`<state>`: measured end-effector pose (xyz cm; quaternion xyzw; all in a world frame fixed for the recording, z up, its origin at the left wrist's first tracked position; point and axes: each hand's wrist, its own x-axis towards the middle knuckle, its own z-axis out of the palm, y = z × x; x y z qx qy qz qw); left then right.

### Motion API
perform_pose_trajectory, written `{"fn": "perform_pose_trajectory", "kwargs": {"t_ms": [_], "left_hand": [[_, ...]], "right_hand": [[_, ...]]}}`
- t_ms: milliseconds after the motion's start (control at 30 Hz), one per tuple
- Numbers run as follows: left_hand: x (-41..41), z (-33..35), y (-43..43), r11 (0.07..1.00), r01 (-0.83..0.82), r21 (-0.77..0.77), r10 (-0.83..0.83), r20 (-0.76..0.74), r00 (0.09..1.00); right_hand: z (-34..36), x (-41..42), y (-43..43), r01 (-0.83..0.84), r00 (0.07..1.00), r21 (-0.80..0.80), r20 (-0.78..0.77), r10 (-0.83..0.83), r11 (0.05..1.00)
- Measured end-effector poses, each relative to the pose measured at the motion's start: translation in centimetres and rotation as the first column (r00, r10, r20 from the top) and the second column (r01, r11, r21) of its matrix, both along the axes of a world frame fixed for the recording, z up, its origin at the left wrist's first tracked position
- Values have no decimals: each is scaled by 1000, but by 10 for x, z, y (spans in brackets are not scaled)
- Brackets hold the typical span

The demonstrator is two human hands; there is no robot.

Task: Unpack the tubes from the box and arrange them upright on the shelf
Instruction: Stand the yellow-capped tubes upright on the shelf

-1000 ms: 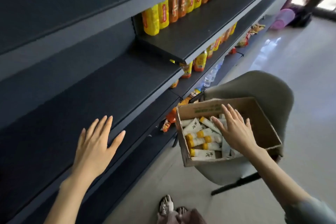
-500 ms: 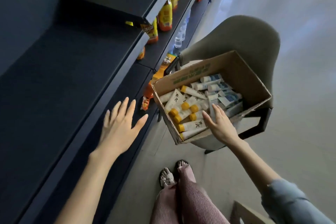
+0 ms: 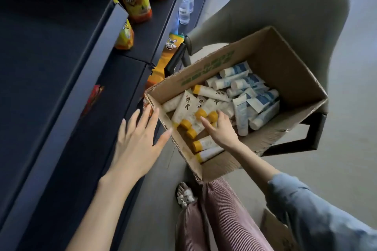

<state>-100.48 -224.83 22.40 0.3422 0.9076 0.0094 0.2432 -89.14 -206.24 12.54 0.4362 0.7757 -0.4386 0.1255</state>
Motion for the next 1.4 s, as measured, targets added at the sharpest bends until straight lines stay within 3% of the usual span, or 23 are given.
{"fn": "perform_pose_trajectory", "kwargs": {"t_ms": [67,133,167,233,300,367,500,633,733,833,1033,1100,1200,1400], "left_hand": [[-8,-9,13,999,24,22,-24,8,1000],[-16,-16,25,998,50,36,-50,-3,999],[-20,-19,30,997,64,42,-64,-16,998],[-26,-23,39,995,70,65,-69,-25,997],[-31,-25,47,994,60,89,-59,-13,998],[-35,-27,52,993,47,105,-48,7,999],[-39,-29,56,992,5,130,-12,50,999],[-37,-31,57,993,-21,114,11,87,996],[-36,-31,56,990,-47,130,31,121,992],[-41,-28,54,977,-110,181,85,144,986],[-41,-27,58,952,-180,247,150,133,980],[-35,-29,61,948,-184,261,152,141,978],[-24,-30,64,931,-217,292,163,199,966],[-10,-28,63,924,-296,241,212,321,923]], "right_hand": [[-18,-18,7,85,996,-48,-12,-85,995],[-34,-40,16,321,946,-206,16,-325,924],[-39,-52,21,476,871,-333,54,-488,814],[-51,-74,30,664,661,-562,133,-738,494],[-63,-92,38,686,506,-676,180,-844,267],[-72,-105,44,672,419,-729,230,-878,130],[-87,-126,54,702,308,-712,320,-896,-13],[-95,-144,54,696,85,-691,346,-934,-192],[-91,-146,50,723,15,-660,311,-950,-205],[-84,-132,44,691,48,-697,309,-950,-192],[-51,-81,28,595,170,-750,469,-866,-289],[-30,-63,17,601,231,-750,496,-837,-278],[-3,-40,-3,538,400,-827,419,-815,-162],[42,-7,-33,229,678,-962,50,-734,146]]}}
